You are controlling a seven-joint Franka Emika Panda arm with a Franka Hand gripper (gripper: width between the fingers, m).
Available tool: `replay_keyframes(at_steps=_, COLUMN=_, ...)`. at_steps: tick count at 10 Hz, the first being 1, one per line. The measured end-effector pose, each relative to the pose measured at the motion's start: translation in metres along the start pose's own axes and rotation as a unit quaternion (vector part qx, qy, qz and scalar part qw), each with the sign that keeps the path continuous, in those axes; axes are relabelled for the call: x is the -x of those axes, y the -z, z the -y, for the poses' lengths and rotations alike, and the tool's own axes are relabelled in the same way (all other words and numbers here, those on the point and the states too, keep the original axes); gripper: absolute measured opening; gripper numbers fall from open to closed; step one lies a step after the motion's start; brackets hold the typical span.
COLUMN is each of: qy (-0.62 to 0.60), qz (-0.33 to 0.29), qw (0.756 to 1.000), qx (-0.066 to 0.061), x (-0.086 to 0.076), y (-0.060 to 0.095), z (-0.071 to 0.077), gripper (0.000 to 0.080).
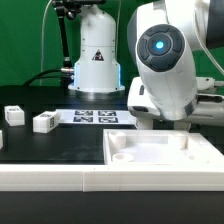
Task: Assemble one leg
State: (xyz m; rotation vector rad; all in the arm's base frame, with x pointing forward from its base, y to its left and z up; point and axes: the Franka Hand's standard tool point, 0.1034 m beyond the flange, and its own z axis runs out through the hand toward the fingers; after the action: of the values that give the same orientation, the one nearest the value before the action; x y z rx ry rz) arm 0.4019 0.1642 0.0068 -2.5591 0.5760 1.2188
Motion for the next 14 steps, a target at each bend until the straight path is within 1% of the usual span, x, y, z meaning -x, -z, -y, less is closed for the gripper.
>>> replay_keyframes(at_steps=2, qy=0.0, qz=0.001, qw=1.0, qx=0.001, x=0.001, y=-0.001, z=0.0, gripper=0.0634)
replay_keyframes(at_steps=3, qy=0.0, qz=0.001, qw=1.0, qx=0.001, x=0.001, y=-0.001, z=0.0, gripper=0.0419)
replay_keyframes(at_steps=4, qy=0.0, qz=0.001, qw=1.0, qx=0.001, x=0.001, y=-0.001, z=0.0, gripper=0.0287)
replay_keyframes(at_steps=10, qy=0.0, qz=0.001, qw=1.0, qx=0.001, x=0.001, y=-0.001, z=0.0, gripper=0.0291)
replay_keyframes(at_steps=11, qy=0.0, qz=0.001, qw=1.0, qx=0.0, x=0.001, y=0.002, z=0.0, gripper=0.0291)
replay_keyframes(at_steps=12, qy=0.002, qz=0.016, qw=1.0, qx=-0.001, x=0.013, y=0.017, z=-0.002, gripper=0.0291)
replay_keyframes(at_steps=13, qy=0.007, qz=0.022, qw=1.0, qx=-0.004, x=0.026, y=0.039, z=-0.001, gripper=0.0291)
replay_keyframes(at_steps=14, qy=0.01, qz=0.035, qw=0.999, qx=-0.003, x=0.041, y=0.06, z=0.002, gripper=0.0291)
